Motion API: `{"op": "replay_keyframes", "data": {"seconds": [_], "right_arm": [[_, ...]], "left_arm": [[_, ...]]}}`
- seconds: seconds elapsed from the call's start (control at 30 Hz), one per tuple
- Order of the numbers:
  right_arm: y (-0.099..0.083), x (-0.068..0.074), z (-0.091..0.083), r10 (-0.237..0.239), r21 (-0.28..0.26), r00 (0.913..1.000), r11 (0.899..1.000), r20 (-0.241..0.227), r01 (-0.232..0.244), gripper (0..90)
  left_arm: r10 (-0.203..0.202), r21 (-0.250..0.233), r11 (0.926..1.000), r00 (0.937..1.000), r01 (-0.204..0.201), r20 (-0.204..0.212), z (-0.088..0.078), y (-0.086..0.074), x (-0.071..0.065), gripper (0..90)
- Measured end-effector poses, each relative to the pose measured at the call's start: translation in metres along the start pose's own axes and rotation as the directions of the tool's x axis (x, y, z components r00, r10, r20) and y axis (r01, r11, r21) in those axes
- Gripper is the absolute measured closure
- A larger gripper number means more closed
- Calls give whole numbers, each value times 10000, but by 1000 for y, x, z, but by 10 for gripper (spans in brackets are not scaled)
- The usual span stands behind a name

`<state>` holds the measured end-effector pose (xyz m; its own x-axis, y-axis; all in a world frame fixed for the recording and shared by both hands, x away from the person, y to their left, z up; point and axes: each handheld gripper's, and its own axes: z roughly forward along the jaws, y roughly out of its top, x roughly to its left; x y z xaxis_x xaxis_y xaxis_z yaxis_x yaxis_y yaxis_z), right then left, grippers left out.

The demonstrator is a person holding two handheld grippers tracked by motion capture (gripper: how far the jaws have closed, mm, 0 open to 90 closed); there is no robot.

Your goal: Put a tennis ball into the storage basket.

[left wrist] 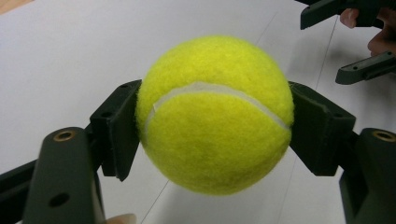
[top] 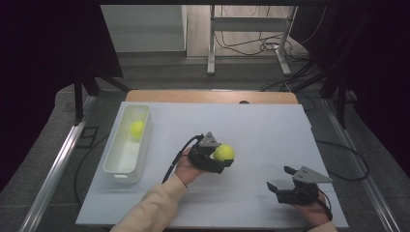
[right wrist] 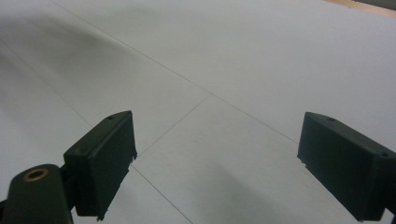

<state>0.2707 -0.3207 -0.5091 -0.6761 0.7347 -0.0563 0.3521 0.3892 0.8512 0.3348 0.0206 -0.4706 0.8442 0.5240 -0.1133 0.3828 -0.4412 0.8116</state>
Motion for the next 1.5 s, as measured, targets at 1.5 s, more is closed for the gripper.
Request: {"op": "replay_keyframes", "data": {"seconds": [1.5], "right_arm": [[1,2,0,-80,33,9999,10000,64,80,119]], "left_arm": [[-335,-715,9970,9969,284,-712,-61,-15,15,265]]}}
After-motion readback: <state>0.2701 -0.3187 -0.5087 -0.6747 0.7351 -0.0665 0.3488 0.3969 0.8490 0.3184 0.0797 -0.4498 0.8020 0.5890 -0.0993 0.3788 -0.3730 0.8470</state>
